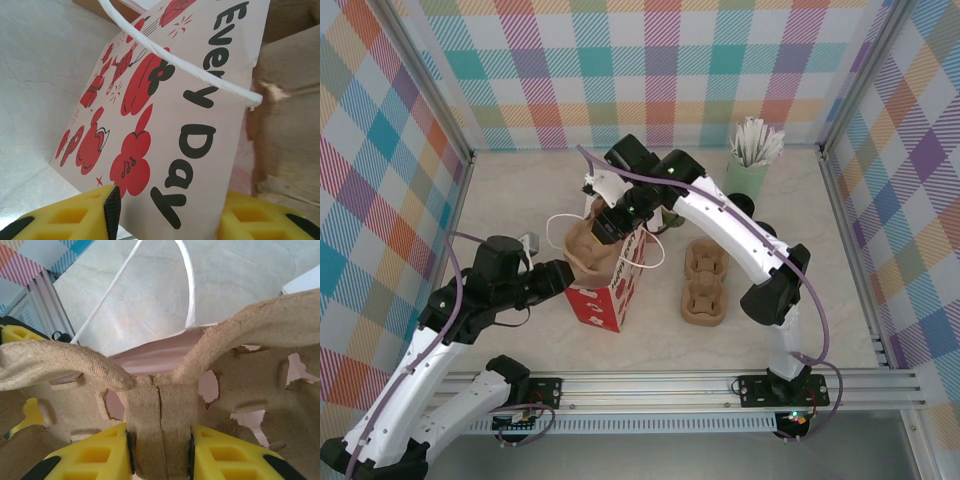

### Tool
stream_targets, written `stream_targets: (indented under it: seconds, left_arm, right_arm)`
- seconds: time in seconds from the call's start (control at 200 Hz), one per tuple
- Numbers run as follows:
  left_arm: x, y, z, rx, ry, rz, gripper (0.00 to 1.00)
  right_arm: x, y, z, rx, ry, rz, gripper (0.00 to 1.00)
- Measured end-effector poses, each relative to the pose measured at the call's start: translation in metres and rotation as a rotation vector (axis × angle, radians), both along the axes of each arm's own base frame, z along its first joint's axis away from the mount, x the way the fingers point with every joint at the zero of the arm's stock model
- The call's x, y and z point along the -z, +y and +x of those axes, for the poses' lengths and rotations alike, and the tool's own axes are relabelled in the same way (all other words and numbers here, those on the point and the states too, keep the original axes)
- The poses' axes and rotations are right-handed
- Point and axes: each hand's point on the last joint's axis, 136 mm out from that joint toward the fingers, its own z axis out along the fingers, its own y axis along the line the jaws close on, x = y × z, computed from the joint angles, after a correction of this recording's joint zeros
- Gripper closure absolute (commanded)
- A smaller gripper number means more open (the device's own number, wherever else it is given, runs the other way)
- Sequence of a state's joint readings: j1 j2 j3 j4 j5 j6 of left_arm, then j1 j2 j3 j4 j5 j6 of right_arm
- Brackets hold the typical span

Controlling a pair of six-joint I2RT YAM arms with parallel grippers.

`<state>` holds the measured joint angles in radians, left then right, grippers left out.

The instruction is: Pack the takeout coffee

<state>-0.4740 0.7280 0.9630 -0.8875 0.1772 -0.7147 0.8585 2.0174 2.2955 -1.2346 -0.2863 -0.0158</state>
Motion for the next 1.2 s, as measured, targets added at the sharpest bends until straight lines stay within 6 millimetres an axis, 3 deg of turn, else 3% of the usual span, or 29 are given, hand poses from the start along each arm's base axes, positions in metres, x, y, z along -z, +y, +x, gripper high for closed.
stream_targets:
  seconds: [0.685,1.01,1.2]
  left_arm:
    - [0.003,-0.005,0.004,0.013,0.026,0.002,0.54]
    - [0.002,-0.003,0.004,0.024,0.032,0.036,0.48]
    - [-0.009,-0.002,0.003,0.025,0.013,0.034,0.44]
  right_arm:
    - [0.025,-0.013,-0.004,-0.05,-0.094,-0.154,0.71]
    - [0.03,-0.021,-0.005,-0.069,-0.133,-0.218,0.71]
    - [0.034,-0.025,-0.006,-0.075,-0.137,-0.246,0.71]
